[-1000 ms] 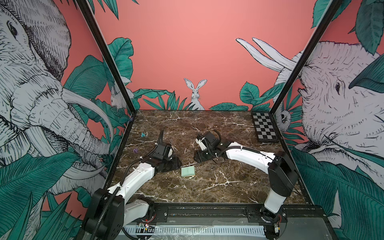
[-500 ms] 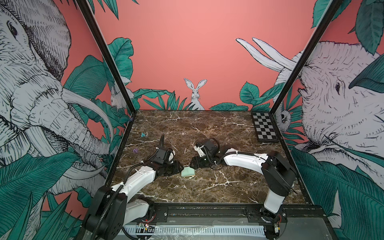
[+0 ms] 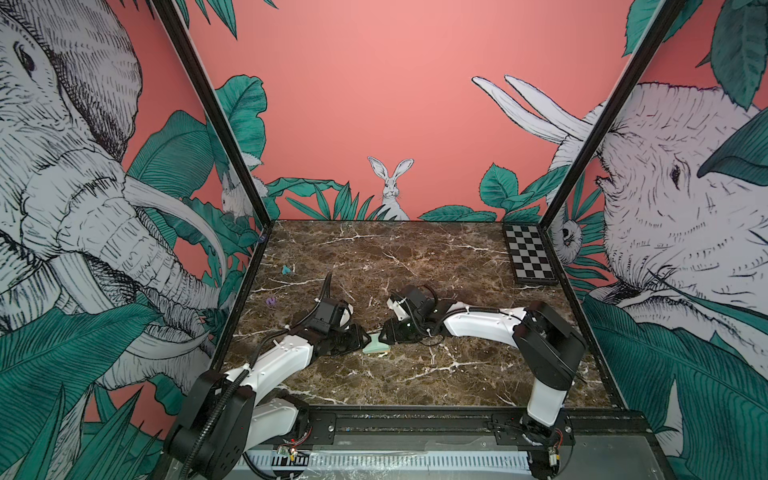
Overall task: Take the rings out of the lift-off lid box
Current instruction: Close the lid on the jewelry box.
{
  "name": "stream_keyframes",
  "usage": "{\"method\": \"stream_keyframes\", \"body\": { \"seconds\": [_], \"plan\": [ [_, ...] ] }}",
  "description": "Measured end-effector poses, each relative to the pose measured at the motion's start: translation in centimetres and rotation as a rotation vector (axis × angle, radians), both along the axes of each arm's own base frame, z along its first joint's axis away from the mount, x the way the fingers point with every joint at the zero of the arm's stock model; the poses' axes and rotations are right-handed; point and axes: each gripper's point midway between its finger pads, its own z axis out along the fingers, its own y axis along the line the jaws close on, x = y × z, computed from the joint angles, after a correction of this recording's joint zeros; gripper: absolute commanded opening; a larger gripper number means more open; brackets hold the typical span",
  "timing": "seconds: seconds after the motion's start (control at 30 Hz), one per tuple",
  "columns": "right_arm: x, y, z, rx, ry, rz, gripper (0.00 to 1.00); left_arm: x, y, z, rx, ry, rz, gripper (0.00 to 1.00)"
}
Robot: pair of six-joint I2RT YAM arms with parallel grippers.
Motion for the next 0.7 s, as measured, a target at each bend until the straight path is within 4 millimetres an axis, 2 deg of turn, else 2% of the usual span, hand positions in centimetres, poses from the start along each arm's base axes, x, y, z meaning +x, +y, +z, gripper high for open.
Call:
{"method": "stream_keyframes", "body": {
  "seconds": [0.57,0.63,0.7],
  "plan": [
    [0.1,0.5,-1.3,0.020,0.026,-0.022,0.44,-0.5,-1.0,-0.3,0.024,-0.024,-0.042,0.40],
    [0.1,0.5,-1.3,0.021,0.028,-0.024,0.46,-0.4,-0.8,-0.5,0.042,-0.023,-0.041,0.40],
    [0.1,0.6,-1.3,0.024,0.029,-0.021,0.54,-0.5,-0.6,-0.8,0.064,-0.023,-0.046,0.40]
  ]
}}
